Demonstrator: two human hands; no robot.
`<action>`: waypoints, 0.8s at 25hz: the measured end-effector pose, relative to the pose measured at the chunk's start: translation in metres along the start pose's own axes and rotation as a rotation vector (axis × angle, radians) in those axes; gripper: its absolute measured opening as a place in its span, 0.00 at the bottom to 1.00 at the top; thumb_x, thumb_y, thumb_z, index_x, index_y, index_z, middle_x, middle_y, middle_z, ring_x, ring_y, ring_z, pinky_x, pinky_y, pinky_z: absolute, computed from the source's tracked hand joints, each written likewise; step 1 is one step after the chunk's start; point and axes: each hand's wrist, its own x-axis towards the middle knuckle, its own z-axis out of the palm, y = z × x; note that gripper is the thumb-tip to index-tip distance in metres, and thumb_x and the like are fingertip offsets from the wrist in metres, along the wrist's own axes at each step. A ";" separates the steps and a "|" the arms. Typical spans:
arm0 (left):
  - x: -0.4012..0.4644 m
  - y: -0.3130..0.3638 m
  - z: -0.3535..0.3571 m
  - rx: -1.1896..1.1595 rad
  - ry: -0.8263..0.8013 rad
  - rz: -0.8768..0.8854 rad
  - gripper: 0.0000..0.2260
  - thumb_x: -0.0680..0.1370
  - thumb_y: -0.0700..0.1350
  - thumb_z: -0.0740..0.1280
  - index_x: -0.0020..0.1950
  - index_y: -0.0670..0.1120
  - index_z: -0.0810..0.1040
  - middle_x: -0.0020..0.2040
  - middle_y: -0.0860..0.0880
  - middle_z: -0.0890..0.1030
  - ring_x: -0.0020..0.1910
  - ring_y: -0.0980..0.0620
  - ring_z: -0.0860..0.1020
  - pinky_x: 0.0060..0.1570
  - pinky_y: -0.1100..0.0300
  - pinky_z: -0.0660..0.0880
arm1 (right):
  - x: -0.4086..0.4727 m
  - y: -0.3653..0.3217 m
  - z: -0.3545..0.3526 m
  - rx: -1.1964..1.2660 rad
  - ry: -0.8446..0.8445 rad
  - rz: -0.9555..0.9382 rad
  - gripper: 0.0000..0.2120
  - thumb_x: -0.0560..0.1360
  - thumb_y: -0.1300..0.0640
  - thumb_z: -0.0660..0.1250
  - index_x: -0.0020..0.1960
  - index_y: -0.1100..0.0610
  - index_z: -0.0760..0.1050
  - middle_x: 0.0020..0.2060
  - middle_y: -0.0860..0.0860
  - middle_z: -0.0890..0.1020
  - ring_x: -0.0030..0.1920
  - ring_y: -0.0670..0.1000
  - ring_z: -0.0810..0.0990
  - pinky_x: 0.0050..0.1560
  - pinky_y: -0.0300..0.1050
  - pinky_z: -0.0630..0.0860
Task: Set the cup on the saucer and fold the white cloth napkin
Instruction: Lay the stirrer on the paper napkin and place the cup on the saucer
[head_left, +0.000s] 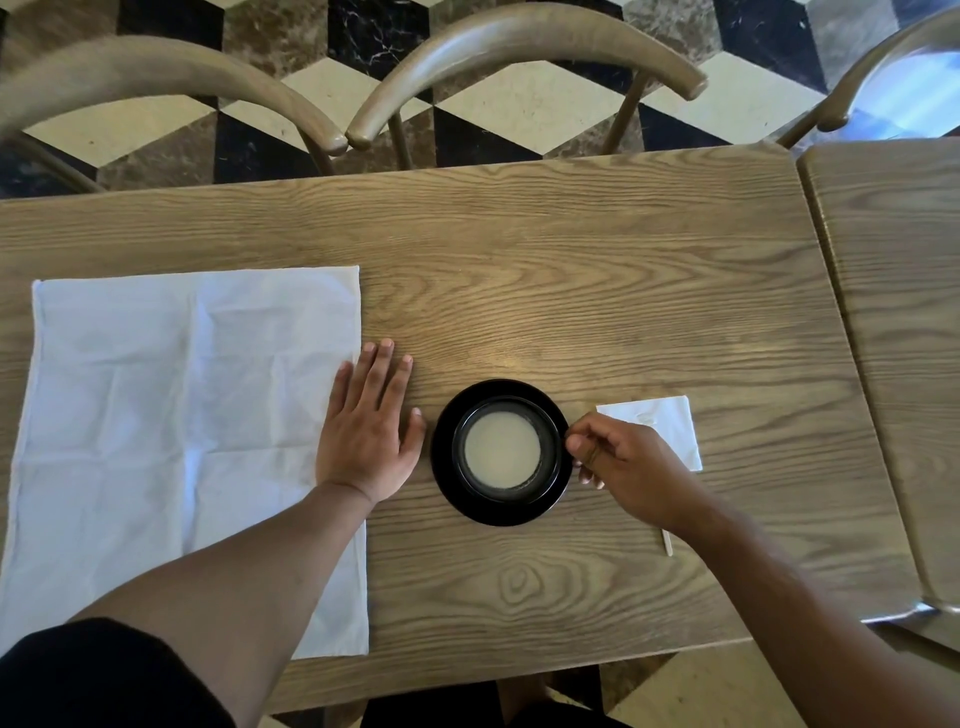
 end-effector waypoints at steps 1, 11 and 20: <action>0.000 0.000 0.000 0.002 0.001 0.000 0.28 0.81 0.53 0.54 0.80 0.43 0.64 0.82 0.42 0.61 0.82 0.43 0.57 0.80 0.42 0.55 | 0.000 0.002 0.001 0.025 0.000 0.001 0.10 0.82 0.56 0.65 0.44 0.46 0.79 0.39 0.50 0.84 0.37 0.51 0.83 0.43 0.49 0.81; -0.001 -0.001 0.001 -0.010 -0.002 -0.001 0.28 0.81 0.52 0.55 0.80 0.44 0.64 0.82 0.43 0.60 0.83 0.44 0.56 0.81 0.42 0.54 | 0.003 0.010 0.005 0.134 0.015 0.018 0.10 0.82 0.57 0.65 0.45 0.45 0.80 0.40 0.54 0.84 0.39 0.56 0.84 0.45 0.52 0.83; 0.000 0.002 0.001 0.048 -0.070 0.000 0.29 0.82 0.53 0.53 0.81 0.42 0.60 0.83 0.41 0.58 0.83 0.41 0.54 0.81 0.41 0.52 | -0.008 0.016 0.018 0.332 0.140 0.076 0.11 0.84 0.59 0.61 0.58 0.47 0.80 0.41 0.49 0.85 0.41 0.48 0.83 0.46 0.51 0.81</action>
